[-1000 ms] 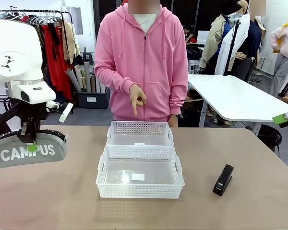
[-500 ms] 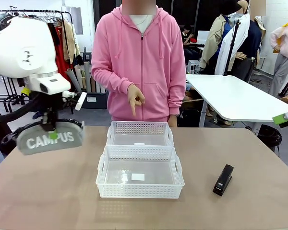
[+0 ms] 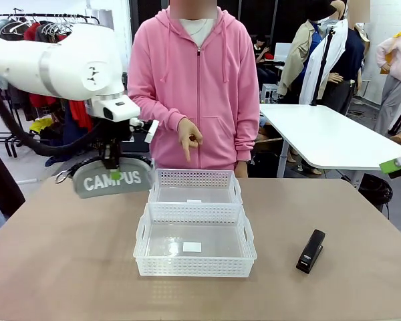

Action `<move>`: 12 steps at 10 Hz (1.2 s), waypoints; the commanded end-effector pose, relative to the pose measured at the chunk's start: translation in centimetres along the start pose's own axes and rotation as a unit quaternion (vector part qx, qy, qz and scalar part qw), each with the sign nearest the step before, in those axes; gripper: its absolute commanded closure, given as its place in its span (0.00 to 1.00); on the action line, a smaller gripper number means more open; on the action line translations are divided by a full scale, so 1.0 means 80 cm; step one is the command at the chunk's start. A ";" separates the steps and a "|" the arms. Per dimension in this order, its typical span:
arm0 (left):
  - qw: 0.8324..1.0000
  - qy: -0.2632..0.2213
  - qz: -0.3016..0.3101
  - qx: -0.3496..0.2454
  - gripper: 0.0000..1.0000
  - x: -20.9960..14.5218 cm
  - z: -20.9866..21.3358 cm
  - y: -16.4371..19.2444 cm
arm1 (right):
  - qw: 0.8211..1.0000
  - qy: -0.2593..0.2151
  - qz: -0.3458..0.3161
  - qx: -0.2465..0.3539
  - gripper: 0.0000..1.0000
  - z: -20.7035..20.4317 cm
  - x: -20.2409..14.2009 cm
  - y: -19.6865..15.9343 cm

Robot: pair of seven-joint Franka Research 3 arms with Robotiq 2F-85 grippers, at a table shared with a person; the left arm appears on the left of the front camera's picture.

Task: Distribute items into two baskets.
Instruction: Place the picked Pencil pouch into the Organizing basket as instructed by the person.

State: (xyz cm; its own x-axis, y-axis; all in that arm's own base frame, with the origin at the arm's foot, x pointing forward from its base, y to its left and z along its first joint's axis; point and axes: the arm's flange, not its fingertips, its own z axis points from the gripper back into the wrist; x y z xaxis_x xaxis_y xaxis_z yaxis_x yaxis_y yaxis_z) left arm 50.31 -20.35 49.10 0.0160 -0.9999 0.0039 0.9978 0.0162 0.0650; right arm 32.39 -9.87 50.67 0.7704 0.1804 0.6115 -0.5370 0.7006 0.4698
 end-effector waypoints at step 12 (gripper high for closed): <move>0.999 -0.004 -0.037 0.004 1.00 0.188 -0.017 0.091 | 1.000 -0.007 0.005 0.005 0.00 0.001 0.002 0.000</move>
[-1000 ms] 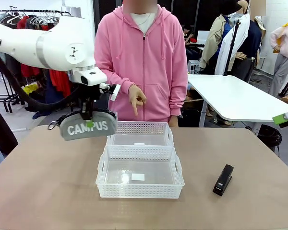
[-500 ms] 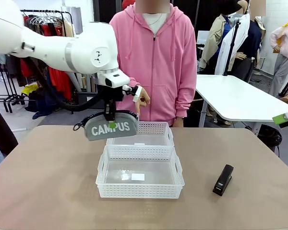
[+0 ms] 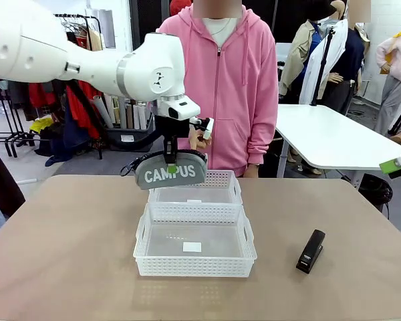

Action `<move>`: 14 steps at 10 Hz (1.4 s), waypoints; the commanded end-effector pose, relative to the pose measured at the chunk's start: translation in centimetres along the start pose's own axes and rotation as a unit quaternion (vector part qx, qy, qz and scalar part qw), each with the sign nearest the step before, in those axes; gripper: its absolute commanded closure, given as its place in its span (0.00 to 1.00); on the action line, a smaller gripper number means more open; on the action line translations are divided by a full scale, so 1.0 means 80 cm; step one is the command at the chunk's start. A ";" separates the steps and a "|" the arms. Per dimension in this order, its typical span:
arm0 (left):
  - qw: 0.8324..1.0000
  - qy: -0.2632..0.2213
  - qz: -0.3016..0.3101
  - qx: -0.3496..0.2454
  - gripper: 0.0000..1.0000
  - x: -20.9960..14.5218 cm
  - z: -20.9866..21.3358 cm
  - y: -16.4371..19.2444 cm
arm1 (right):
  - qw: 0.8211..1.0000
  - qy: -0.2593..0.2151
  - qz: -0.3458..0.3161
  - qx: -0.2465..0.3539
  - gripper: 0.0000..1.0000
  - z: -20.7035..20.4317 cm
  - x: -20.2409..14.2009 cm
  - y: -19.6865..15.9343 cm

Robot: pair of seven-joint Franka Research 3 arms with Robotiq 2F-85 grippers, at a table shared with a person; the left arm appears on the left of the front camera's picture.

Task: Distribute items into two baskets.
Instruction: Place the picked Pencil pouch into the Organizing basket as instructed by the person.

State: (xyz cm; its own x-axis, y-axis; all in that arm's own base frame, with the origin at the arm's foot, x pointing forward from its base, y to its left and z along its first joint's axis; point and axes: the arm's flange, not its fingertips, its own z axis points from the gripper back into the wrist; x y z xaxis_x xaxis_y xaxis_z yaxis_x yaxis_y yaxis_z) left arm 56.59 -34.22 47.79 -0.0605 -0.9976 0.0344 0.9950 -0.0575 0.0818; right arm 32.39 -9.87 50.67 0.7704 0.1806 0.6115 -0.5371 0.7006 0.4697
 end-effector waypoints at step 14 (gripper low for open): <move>0.998 0.011 -0.065 0.015 1.00 0.058 -0.119 0.091 | 1.000 -0.007 0.005 0.005 0.00 0.001 0.002 0.000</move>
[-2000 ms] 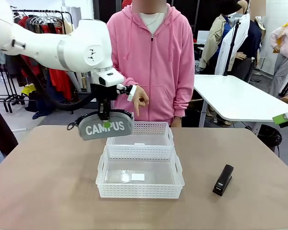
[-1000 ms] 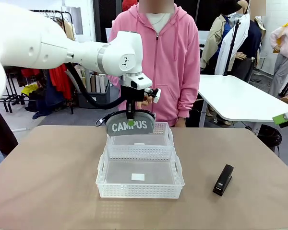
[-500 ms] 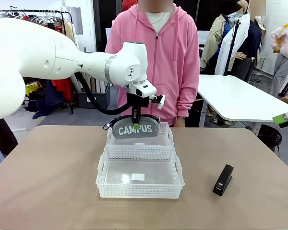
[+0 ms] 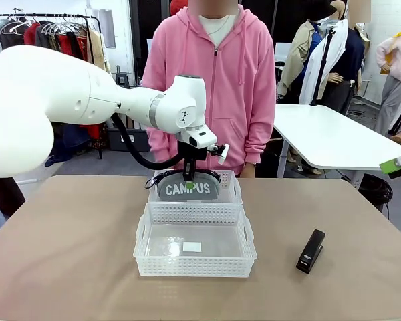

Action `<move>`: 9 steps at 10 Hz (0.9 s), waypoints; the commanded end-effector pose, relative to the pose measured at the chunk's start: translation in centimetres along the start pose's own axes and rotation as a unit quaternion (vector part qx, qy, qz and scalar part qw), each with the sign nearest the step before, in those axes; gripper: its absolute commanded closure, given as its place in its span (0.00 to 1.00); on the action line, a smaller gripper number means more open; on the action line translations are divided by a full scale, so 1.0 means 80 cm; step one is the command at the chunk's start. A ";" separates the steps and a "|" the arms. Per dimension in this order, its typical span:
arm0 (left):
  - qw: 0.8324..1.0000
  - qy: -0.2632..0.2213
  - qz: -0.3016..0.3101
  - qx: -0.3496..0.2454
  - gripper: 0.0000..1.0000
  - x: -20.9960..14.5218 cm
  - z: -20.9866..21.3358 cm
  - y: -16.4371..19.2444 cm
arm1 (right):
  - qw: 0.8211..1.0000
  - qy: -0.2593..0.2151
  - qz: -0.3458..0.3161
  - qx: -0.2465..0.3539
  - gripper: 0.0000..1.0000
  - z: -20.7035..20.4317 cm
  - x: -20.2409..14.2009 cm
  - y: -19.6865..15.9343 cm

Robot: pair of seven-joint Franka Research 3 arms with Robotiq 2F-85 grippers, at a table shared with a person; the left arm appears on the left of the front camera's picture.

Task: Distribute items into two baskets.
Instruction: Place the picked Pencil pouch into the Organizing basket as instructed by the person.

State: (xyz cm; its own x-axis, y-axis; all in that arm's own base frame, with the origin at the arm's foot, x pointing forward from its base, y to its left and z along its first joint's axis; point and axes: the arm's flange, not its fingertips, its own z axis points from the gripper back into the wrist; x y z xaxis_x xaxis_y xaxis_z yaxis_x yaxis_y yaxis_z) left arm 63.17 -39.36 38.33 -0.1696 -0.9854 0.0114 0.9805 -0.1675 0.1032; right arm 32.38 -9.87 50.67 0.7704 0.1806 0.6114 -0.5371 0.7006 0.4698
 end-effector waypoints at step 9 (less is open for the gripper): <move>0.999 -0.015 -0.024 -0.038 0.93 -0.005 -0.019 0.042 | 1.000 -0.007 0.005 0.005 0.00 0.001 0.002 0.000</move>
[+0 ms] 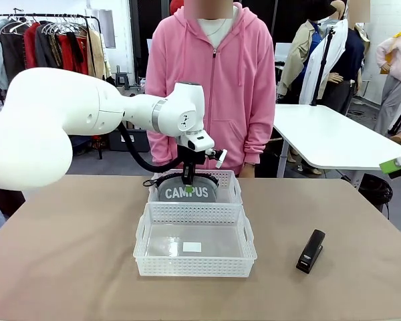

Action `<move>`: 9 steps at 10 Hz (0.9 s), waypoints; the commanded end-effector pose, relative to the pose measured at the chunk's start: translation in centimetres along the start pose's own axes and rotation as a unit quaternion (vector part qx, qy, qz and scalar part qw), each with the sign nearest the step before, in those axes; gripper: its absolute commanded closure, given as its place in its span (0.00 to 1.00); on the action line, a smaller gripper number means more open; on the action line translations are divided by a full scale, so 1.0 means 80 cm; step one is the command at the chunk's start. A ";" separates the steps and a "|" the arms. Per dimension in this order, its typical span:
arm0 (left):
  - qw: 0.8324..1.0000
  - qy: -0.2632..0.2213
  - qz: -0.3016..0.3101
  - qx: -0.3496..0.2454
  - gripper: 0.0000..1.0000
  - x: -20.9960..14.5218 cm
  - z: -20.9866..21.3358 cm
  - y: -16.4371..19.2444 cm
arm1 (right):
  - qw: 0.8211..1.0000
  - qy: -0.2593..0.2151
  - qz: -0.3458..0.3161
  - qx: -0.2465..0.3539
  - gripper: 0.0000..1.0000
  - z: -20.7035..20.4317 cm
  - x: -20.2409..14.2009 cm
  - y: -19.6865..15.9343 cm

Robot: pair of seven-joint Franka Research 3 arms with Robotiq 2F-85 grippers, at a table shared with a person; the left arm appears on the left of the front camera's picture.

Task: Distribute items into two baskets.
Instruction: Place the picked Pencil pouch into the Organizing basket as instructed by the person.

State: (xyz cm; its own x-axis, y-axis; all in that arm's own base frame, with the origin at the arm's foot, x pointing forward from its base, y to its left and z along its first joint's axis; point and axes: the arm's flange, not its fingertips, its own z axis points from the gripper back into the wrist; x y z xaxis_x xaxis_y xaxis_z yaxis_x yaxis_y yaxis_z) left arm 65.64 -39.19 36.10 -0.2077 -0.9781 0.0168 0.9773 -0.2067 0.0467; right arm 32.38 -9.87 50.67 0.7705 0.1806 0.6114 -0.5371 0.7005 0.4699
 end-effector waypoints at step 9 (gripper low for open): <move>0.996 -0.034 0.081 -0.014 0.00 -0.012 0.083 -0.034 | 1.000 -0.007 0.005 0.005 0.00 0.001 0.002 0.000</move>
State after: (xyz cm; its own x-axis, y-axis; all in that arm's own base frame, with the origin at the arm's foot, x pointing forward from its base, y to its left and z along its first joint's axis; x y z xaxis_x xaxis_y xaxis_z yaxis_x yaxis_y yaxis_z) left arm 64.61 -38.75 42.21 -0.0892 -0.9914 0.0961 0.9958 -0.0866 0.0306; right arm 32.39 -9.86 50.67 0.7706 0.1807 0.6112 -0.5370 0.7005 0.4700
